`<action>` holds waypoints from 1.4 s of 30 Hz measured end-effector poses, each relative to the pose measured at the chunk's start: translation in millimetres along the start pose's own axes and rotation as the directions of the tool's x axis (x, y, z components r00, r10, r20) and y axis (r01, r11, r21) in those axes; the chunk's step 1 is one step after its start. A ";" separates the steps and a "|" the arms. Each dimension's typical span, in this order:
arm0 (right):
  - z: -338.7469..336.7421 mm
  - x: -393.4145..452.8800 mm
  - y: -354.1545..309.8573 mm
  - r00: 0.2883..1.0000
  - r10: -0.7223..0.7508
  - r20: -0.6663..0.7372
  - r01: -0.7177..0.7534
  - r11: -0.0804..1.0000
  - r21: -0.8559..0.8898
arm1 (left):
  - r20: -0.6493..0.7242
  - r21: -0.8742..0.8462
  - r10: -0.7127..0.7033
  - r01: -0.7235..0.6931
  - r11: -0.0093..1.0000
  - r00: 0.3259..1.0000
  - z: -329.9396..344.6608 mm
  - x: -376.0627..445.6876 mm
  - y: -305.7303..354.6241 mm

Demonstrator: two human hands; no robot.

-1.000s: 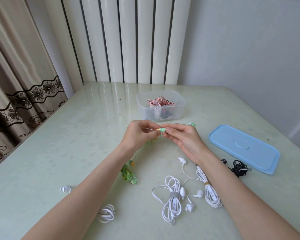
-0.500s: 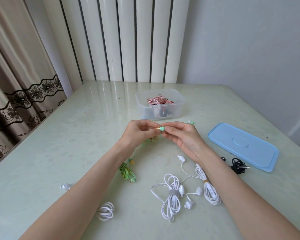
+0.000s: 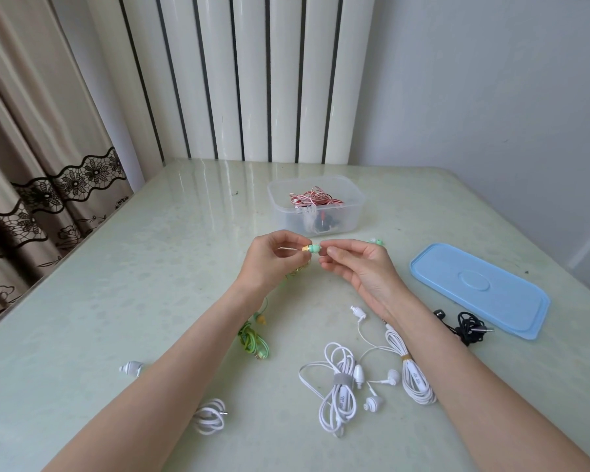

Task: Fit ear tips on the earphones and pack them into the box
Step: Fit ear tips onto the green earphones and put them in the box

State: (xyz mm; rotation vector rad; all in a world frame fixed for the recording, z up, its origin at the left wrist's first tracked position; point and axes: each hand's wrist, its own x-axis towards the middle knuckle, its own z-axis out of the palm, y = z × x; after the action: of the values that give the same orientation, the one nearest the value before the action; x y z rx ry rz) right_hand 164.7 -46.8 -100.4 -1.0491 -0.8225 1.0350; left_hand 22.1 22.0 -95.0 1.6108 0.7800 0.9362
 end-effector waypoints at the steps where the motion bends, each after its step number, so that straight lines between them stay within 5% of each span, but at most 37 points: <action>1: 0.8 0.0 -0.5 1.000 -0.014 -0.010 0.014 1.000 -0.011 | -0.021 0.007 0.004 -0.004 1.000 1.000 -0.2 0.8 -0.6; 9: 2.2 2.2 0.7 0.997 -0.069 -0.036 0.061 0.979 -0.196 | -0.004 0.145 0.082 -0.080 0.986 0.997 1.0 -0.1 -1.3; 15: -1.5 9.1 1.2 0.999 0.002 -0.033 -0.016 0.897 -0.442 | -0.105 0.103 -0.006 0.016 0.995 0.995 -11.5 6.9 0.2; 18: 5.2 7.6 -1.0 0.985 0.081 0.155 0.047 0.730 -0.682 | -0.265 0.049 -0.064 0.080 0.996 0.962 -16.1 10.0 -6.1; 21: 15.7 10.5 -1.9 0.923 0.139 0.359 0.289 0.364 -0.885 | -0.304 0.029 -0.121 0.136 0.990 0.945 -18.6 13.3 -11.8; 23: 23.8 16.6 -6.7 0.906 0.152 0.394 0.356 0.227 -0.906 | -0.317 0.040 -0.115 0.135 0.990 0.942 -17.9 14.8 -13.0; 32: 47.2 103.2 -102.4 0.932 -0.280 0.232 0.298 0.223 -0.928 | -0.346 0.108 -0.073 0.117 0.987 0.935 -18.4 12.1 -15.4; 39: 43.9 139.1 -95.7 0.984 0.011 0.178 0.178 -0.032 -0.984 | -0.334 0.129 -0.063 0.111 0.985 0.941 -23.1 21.0 -6.4; 42: 41.2 125.9 -86.7 0.981 -0.078 0.177 0.181 0.043 -0.983 | -0.266 0.176 -0.079 0.128 0.976 0.961 -31.5 26.1 2.0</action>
State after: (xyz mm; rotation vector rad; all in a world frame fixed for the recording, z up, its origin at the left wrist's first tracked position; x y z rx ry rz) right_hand 190.4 71.2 1.9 -2.0845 -1.8103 0.1091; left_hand 7.0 58.5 -84.4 1.6126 1.1549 1.0321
